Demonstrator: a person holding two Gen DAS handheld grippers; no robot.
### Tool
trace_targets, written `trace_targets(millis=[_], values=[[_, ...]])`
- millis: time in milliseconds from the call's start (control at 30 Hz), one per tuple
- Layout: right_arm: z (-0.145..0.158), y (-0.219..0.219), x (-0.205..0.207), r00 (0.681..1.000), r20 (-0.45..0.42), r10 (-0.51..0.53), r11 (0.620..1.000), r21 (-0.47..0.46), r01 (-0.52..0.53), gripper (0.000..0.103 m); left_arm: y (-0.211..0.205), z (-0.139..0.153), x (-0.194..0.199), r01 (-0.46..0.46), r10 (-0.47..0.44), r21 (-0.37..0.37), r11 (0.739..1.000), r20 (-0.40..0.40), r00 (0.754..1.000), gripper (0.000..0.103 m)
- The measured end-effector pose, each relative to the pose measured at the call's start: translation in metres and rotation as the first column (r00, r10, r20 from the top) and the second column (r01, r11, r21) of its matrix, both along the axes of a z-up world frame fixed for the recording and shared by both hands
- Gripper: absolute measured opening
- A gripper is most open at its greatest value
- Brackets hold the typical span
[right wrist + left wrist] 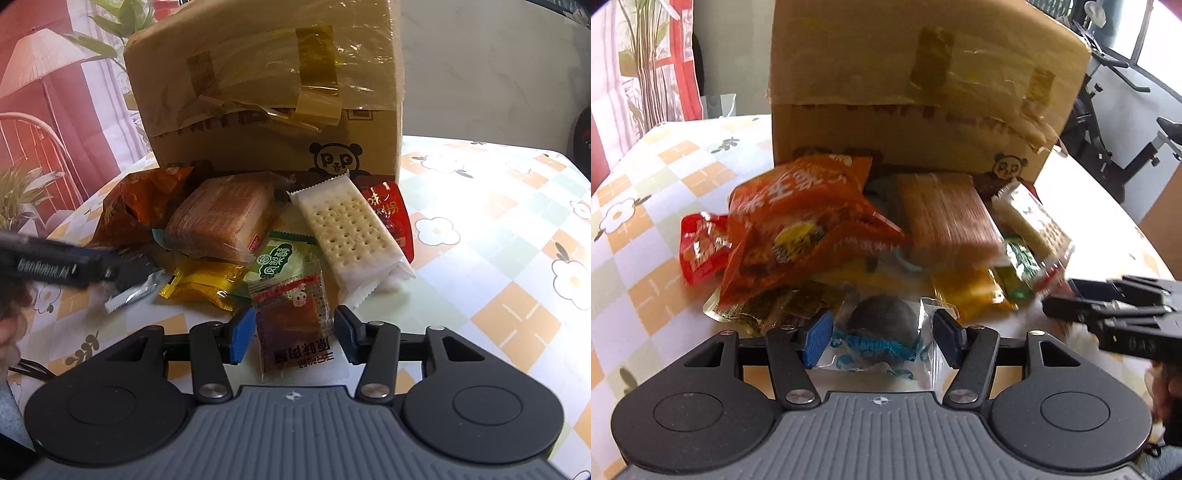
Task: Organize snacks
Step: 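Grasp the small red-wrapped snack with the right tool while the left tool grasps the clear dark-ball packet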
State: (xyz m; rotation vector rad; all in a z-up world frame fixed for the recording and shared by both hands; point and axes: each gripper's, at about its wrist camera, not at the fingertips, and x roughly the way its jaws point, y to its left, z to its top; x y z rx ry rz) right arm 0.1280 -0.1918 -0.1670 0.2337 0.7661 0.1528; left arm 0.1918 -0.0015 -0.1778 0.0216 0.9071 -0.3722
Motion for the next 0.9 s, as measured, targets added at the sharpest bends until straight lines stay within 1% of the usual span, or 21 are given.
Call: trace_targets(millis=[167, 267, 300, 333, 367, 433, 500, 533, 600, 667, 700, 767, 900], values=[[0.0, 0.001, -0.001, 1.0, -0.006, -0.003, 1.0, 0.009, 0.003, 0.05, 0.011, 0.002, -0.009, -0.014, 0.013, -0.021, 1.0, -0.031, 0.999, 0.064], [0.0, 0.001, -0.001, 1.0, -0.005, -0.005, 1.0, 0.009, 0.005, 0.05, 0.017, 0.0, -0.011, -0.025, 0.024, -0.021, 0.999, -0.028, 0.999, 0.071], [0.0, 0.001, -0.001, 1.0, -0.005, -0.004, 1.0, 0.009, 0.004, 0.05, 0.019, -0.001, -0.009, -0.035, 0.034, -0.017, 0.999, -0.029, 0.999, 0.076], [0.0, 0.001, -0.001, 1.0, -0.005, -0.004, 1.0, 0.009, 0.004, 0.05, 0.018, -0.003, -0.006, -0.044, 0.043, -0.007, 0.999, -0.034, 0.998, 0.078], [0.0, 0.001, -0.001, 1.0, -0.004, -0.004, 1.0, 0.008, 0.004, 0.05, 0.02, -0.005, -0.004, -0.046, 0.046, -0.002, 0.999, -0.038, 0.998, 0.079], [0.0, 0.001, -0.001, 1.0, -0.004, -0.005, 1.0, 0.008, 0.005, 0.05, 0.019, -0.007, 0.001, -0.045, 0.045, 0.019, 0.999, -0.005, 0.999, 0.082], [0.0, 0.002, -0.001, 1.0, -0.005, -0.007, 1.0, 0.01, 0.007, 0.05, 0.019, -0.008, 0.009, -0.053, 0.052, 0.055, 0.997, 0.017, 0.999, 0.083], [0.0, 0.002, -0.002, 1.0, -0.005, -0.009, 1.0, 0.009, 0.009, 0.05, 0.02, -0.007, 0.012, -0.068, 0.067, 0.059, 0.996, 0.019, 0.998, 0.083], [0.001, 0.002, -0.002, 1.0, -0.004, -0.011, 1.0, 0.008, 0.011, 0.05, 0.026, -0.002, 0.017, -0.09, 0.09, 0.026, 0.996, -0.004, 0.996, 0.082], [0.003, 0.0, -0.003, 1.0, 0.002, -0.012, 1.0, 0.009, 0.012, 0.05, 0.031, 0.006, 0.015, -0.086, 0.086, -0.017, 0.996, 0.004, 0.996, 0.082], [0.003, 0.0, -0.004, 1.0, 0.005, -0.014, 1.0, 0.01, 0.014, 0.05, 0.032, 0.01, 0.012, -0.074, 0.075, -0.024, 0.997, 0.014, 0.997, 0.082], [0.004, -0.001, -0.003, 1.0, 0.01, -0.015, 1.0, 0.012, 0.015, 0.05, 0.031, 0.013, 0.007, -0.052, 0.053, -0.015, 0.999, 0.018, 0.998, 0.083], [0.004, 0.002, -0.001, 1.0, 0.01, -0.002, 1.0, 0.001, 0.002, 0.051, 0.028, 0.007, 0.0, -0.03, 0.03, -0.005, 1.0, -0.01, 0.999, 0.082]])
